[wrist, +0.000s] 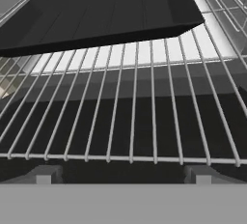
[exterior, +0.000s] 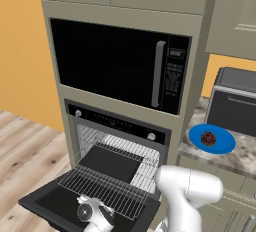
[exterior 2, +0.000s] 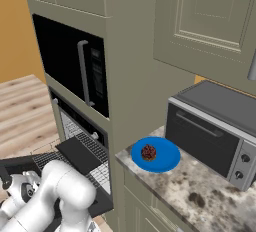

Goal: Take the baked cake out of the oven and place it on the plate for cooling. Then close the oven door.

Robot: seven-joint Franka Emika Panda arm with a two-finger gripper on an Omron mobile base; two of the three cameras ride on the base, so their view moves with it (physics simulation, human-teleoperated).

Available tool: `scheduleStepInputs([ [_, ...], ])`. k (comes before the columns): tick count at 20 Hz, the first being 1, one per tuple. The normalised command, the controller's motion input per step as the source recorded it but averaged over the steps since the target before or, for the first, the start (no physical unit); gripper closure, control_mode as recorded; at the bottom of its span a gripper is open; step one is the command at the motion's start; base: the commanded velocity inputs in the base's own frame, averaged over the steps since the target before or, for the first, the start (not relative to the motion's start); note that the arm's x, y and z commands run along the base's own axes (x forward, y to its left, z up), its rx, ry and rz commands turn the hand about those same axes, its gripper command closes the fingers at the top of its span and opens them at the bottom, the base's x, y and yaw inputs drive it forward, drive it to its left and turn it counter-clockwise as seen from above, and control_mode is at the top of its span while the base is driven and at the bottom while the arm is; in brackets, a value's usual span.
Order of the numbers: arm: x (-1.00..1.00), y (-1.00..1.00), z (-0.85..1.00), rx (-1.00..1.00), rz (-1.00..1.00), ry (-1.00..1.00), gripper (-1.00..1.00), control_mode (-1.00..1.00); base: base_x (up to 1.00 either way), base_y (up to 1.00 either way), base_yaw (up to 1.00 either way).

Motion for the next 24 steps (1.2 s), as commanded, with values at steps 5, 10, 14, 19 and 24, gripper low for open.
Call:
scheduleStepInputs([
  [5, 0.28, 0.0, -0.04, 0.0, 0.0, 0.0, -1.0, -1.0, 0.0, 0.0, 0.0],
  [10, 0.21, 0.0, -0.11, 0.0, 0.0, 0.0, -1.0, -1.0, 0.0, 0.0, 0.0],
  [14, 0.17, 0.0, -0.22, 0.0, 0.0, 0.0, -1.0, -1.0, 0.0, 0.0, 0.0],
  [19, 0.16, 0.0, -0.23, 0.0, 0.0, 0.0, -1.0, -1.0, 0.0, 0.0, 0.0],
  [24, 0.23, 0.0, -0.08, 0.0, 0.0, 0.0, -1.0, -1.0, 0.0, 0.0, 0.0],
])
